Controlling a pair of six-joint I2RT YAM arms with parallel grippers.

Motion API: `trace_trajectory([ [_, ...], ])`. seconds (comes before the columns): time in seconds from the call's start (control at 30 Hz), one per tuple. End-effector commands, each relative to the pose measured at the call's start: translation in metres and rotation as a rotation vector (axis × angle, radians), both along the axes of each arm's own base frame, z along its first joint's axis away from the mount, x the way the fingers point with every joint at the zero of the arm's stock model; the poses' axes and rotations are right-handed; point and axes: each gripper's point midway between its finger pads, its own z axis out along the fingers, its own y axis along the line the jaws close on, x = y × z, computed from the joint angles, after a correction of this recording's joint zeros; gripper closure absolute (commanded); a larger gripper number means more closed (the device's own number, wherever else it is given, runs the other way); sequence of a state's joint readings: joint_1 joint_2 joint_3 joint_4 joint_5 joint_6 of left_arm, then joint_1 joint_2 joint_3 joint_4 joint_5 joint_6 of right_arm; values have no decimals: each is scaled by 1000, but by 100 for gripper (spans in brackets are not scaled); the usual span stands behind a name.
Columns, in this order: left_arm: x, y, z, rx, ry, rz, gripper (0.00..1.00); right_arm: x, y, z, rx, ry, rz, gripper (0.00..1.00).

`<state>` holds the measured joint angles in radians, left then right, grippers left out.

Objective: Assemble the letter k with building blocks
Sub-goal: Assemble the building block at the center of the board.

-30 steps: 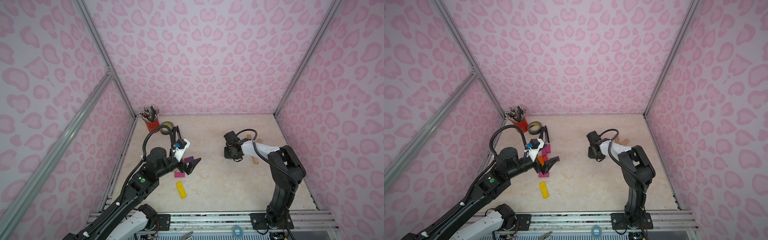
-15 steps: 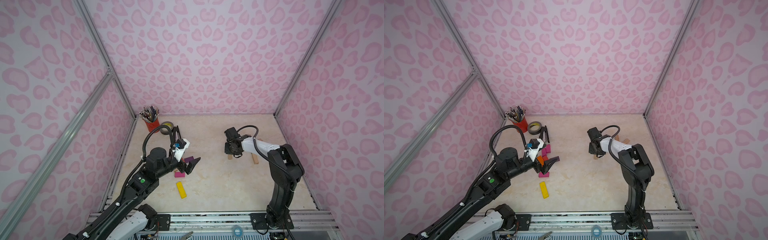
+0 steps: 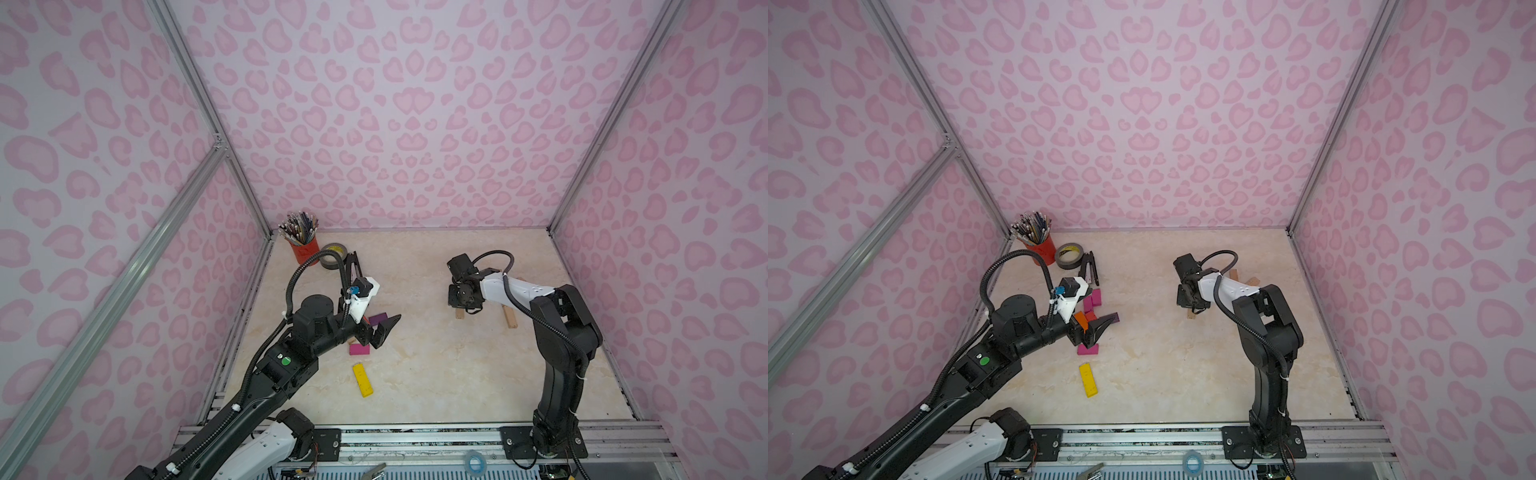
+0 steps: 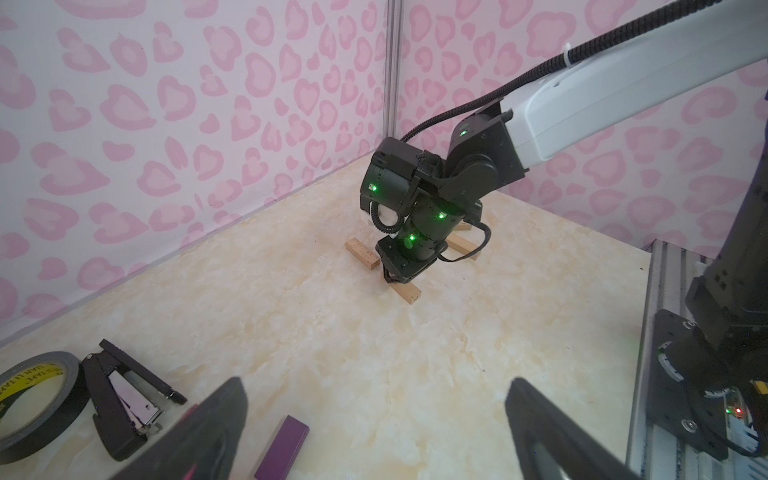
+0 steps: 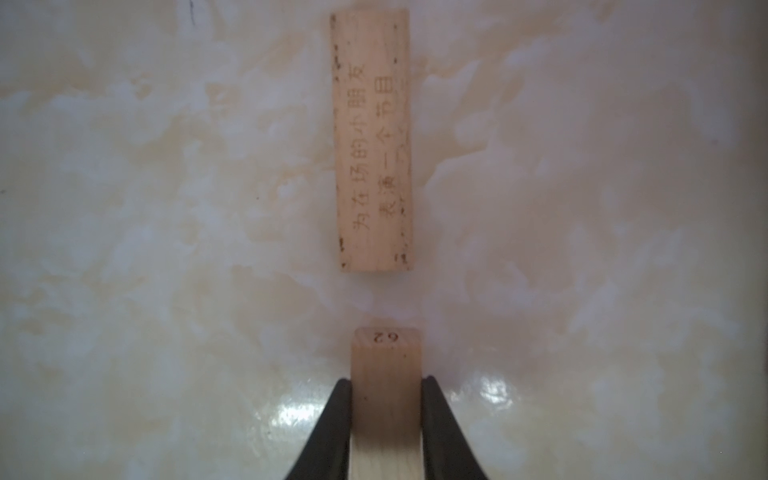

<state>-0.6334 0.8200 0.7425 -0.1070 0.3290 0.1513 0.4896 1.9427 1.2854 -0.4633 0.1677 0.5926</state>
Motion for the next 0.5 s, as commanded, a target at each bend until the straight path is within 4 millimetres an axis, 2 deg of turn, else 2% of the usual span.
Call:
trace_trajectory([
  [0.0, 2, 0, 2, -1, -14, 5, 1, -1, -2, -6, -10, 18, 0, 74],
  [0.47, 4, -1, -2, 9, -8, 7, 1, 9, 0, -8, 0, 17, 2, 75],
])
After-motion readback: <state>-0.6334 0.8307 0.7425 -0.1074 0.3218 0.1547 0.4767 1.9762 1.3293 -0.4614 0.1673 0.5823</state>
